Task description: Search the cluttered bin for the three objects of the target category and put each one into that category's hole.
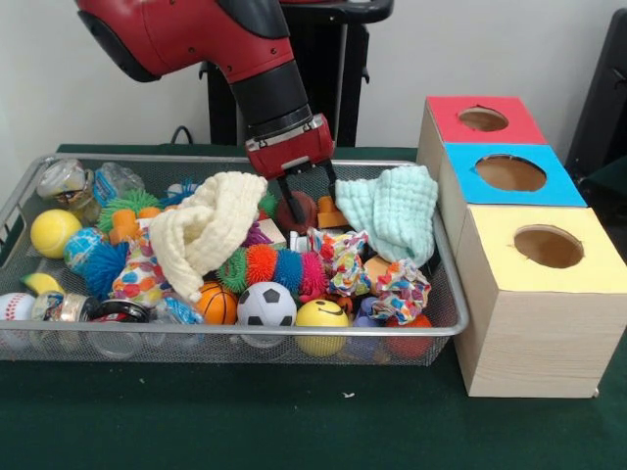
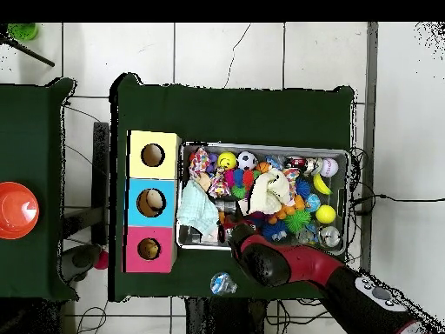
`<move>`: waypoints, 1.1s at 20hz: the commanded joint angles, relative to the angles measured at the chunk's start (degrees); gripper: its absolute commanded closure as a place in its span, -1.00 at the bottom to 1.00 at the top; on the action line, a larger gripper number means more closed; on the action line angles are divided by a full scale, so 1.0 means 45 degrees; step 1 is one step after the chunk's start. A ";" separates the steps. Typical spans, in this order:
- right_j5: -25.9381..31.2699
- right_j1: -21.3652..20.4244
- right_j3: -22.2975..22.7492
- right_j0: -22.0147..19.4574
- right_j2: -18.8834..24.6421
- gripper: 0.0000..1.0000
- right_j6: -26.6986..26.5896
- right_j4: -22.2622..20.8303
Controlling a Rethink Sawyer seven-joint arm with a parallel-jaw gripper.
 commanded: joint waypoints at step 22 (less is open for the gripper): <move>-0.1631 0.2599 0.0587 -0.0511 0.1251 -1.00 0.2283 0.0451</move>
